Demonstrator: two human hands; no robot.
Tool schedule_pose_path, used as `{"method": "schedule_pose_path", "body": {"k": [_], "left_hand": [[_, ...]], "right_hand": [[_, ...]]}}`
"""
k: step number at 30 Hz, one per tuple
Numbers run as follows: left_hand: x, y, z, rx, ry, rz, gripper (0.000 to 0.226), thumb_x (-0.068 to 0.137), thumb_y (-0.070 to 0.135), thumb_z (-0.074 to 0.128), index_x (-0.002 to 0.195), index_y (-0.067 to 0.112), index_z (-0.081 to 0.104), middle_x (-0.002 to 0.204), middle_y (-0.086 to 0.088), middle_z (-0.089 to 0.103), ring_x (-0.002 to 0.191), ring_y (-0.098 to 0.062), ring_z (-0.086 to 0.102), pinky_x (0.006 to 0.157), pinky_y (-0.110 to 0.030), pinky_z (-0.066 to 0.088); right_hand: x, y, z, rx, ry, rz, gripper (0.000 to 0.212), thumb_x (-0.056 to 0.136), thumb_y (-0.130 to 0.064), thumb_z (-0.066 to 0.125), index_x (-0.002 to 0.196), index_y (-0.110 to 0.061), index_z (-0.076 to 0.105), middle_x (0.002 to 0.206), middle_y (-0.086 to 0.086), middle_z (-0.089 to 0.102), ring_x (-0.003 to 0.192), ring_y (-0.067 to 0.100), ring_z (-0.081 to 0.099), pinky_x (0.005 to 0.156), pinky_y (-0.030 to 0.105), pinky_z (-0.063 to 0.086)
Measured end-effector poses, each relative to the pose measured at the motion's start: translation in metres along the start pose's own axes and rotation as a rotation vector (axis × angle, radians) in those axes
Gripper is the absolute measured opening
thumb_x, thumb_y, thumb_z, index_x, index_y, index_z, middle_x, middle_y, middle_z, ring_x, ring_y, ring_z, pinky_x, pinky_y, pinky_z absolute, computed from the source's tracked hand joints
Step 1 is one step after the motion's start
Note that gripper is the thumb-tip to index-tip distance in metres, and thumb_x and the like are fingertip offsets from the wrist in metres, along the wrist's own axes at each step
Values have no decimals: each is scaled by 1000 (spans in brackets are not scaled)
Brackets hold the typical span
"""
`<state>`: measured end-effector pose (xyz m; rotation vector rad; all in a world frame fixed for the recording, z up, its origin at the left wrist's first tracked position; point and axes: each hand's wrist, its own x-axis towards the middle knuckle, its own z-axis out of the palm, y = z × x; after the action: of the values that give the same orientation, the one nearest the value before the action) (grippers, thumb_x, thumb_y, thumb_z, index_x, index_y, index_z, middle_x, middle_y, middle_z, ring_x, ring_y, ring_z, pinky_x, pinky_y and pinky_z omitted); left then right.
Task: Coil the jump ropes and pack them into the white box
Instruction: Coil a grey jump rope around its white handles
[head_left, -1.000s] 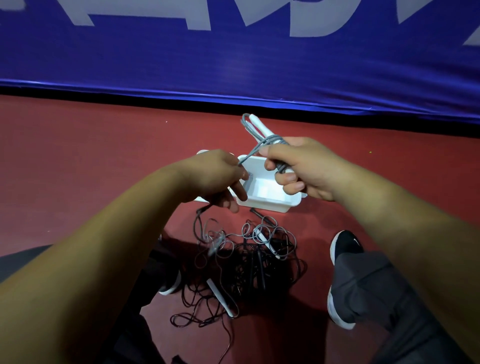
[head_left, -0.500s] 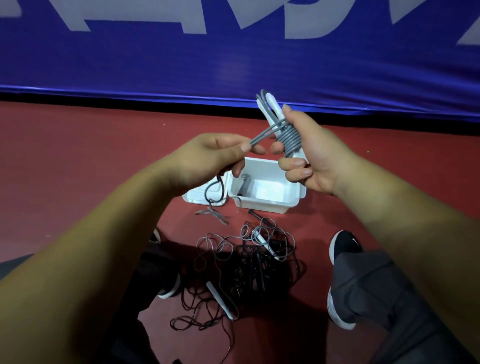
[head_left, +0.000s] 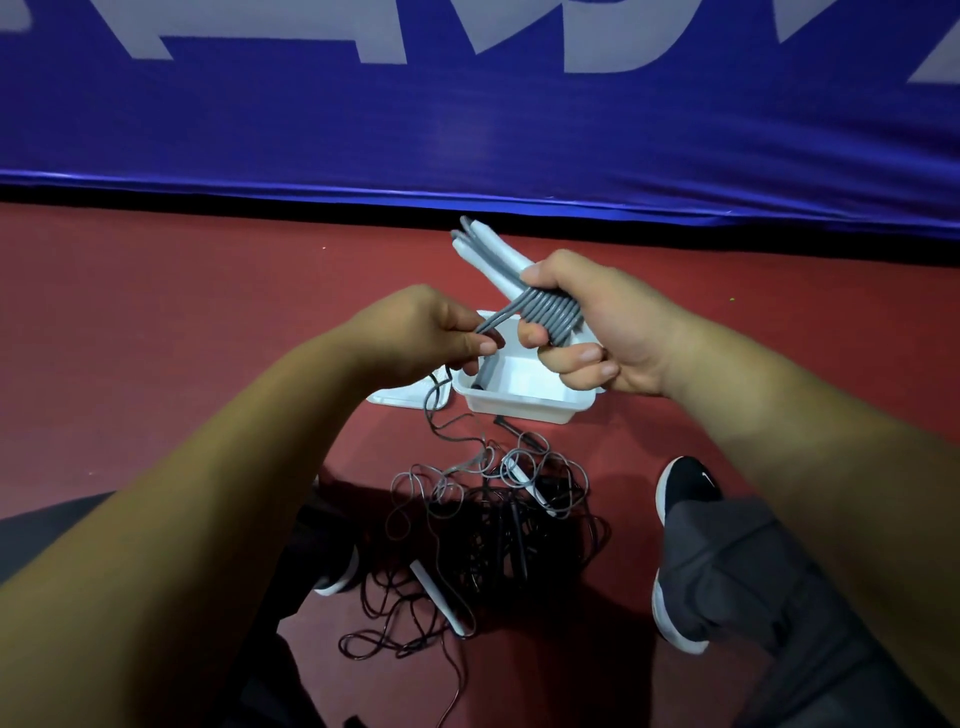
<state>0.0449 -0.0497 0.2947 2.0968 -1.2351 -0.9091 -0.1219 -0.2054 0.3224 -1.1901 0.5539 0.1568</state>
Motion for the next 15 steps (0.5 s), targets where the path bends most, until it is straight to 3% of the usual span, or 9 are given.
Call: {"method": "schedule_pose_path", "body": {"k": [6,8,10,11,15], "left_hand": [[1,-4,-3,-23,35,-26,18,88,29,84,85,12,79,73,-6,75,67,-23,67,72,-44,58],[-3,-4,-11,18,36,12,2,87,13,80,88,12,78,76,-6,76,69,-22,69,69,-42,60],[-5,-2,-18,111,29,85,21,85,0,72,91,18,80,84,-3,78,75,-17,69,71,-35,57],[-7,3,-20,91,19,90,25,85,-2,72,90,21,81,86,-1,79,75,-13,68,71,-31,55],[-11,22,-15,-60,33,94,17,83,4,81,87,20,82,83,0,79,70,-6,66,71,-24,53]], "right_hand": [[-2,2,0,-174,-122,6,38,101,-46,56,85,-11,60,74,11,58,40,10,24,42,15,14],[-5,3,2,-271,-179,40,31,104,-36,55,88,-10,61,71,14,58,38,10,25,43,17,13],[-8,5,3,-340,-236,94,33,106,-27,52,79,-15,66,69,15,57,37,10,27,43,18,13],[-9,6,4,-365,-268,127,34,106,-26,53,77,-16,67,68,14,58,37,10,27,43,18,13],[-9,10,4,-505,-355,270,25,104,-29,57,100,-5,59,70,14,61,37,9,27,42,16,15]]}}
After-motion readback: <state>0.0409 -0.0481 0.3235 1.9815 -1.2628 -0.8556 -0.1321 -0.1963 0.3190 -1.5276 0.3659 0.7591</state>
